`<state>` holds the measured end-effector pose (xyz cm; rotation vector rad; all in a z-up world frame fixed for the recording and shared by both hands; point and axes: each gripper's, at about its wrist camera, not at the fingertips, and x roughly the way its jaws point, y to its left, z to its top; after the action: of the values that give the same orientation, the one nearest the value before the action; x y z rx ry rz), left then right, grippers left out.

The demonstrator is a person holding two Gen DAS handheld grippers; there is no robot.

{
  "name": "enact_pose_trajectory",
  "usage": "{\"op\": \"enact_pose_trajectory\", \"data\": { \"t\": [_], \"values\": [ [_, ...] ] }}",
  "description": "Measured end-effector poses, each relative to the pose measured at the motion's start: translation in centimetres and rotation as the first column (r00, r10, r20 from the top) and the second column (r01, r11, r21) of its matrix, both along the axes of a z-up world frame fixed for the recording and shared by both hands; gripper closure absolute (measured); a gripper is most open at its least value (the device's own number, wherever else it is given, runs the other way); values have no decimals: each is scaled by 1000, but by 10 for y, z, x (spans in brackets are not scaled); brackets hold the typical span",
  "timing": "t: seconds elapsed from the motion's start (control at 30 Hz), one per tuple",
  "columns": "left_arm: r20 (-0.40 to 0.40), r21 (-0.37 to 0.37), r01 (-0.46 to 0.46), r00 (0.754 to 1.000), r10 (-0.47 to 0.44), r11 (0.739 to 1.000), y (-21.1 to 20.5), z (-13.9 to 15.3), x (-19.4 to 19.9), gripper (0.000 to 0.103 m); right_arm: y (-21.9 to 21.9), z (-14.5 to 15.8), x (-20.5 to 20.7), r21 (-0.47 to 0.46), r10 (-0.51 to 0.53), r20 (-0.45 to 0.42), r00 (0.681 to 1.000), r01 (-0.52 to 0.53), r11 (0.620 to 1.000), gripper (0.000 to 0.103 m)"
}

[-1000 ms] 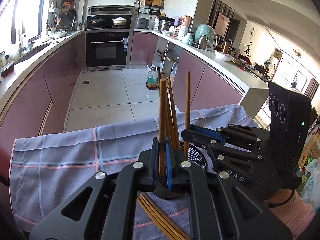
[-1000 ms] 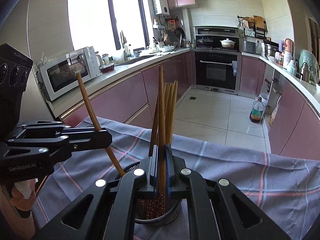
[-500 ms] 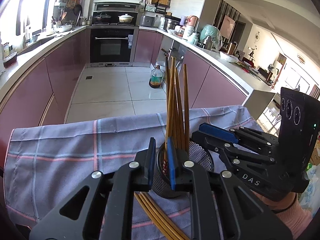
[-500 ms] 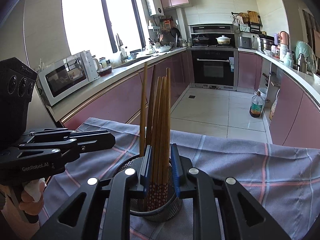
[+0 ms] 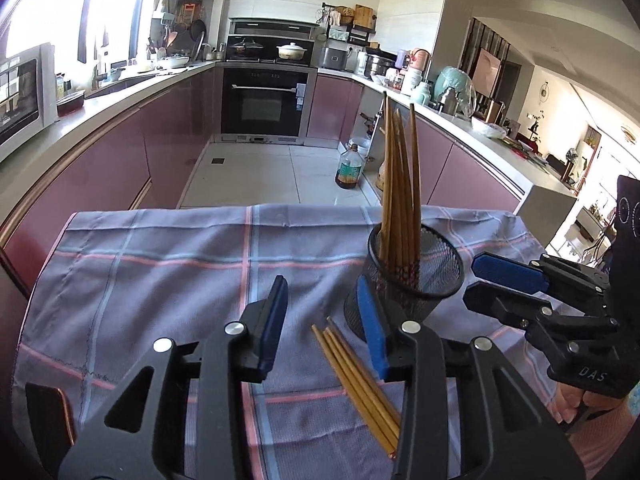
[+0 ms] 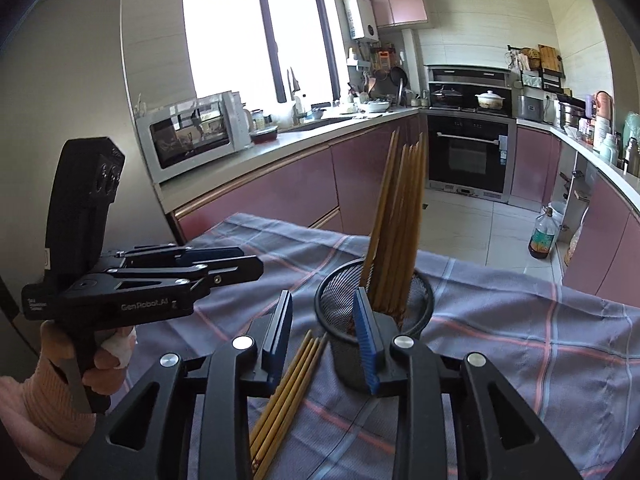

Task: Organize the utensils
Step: 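Move both grippers back down to the chopstick pile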

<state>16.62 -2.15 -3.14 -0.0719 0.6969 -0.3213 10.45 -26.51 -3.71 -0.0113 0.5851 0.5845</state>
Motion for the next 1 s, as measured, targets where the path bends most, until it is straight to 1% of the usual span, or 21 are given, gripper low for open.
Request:
{"op": "enact_pose_trajectory", "data": {
  "t": [0.1, 0.17, 0.27, 0.33, 0.5, 0.73, 0.87, 1.0],
  "values": [
    [-36, 8, -8, 999, 8, 1000, 5, -18, -9, 66, 11, -21, -8, -29, 32, -63, 997, -34, 999, 74],
    [-64, 8, -10, 998, 10, 1000, 8, -30, -14, 65, 16, -37, -10, -52, 37, -108, 993, -43, 998, 74],
    [-98, 14, -17, 995, 19, 1000, 11, -48, -20, 63, 18, -58, -9, -57, 33, -186, 982, -44, 997, 74],
    [-113, 33, -24, 993, 28, 999, 9, -59, -23, 63, 20, -68, -9, -66, 29, -218, 976, -44, 997, 74],
    [-154, 23, -12, 988, 16, 1000, 3, -76, -29, 62, 22, -84, -11, -76, 17, -272, 962, -40, 996, 74],
    [-186, 25, 14, 982, -9, 1000, -5, -86, -34, 62, 27, -92, -17, -99, 7, -285, 959, -37, 994, 74],
    [-198, 27, 31, 980, -25, 999, -11, -90, -36, 61, 30, -94, -14, -112, -3, -286, 958, -30, 993, 79],
    [-208, 27, 46, 977, -40, 999, -18, -93, -35, 62, 28, -94, -14, -119, -12, -287, 958, -24, 993, 80]
  ]
}}
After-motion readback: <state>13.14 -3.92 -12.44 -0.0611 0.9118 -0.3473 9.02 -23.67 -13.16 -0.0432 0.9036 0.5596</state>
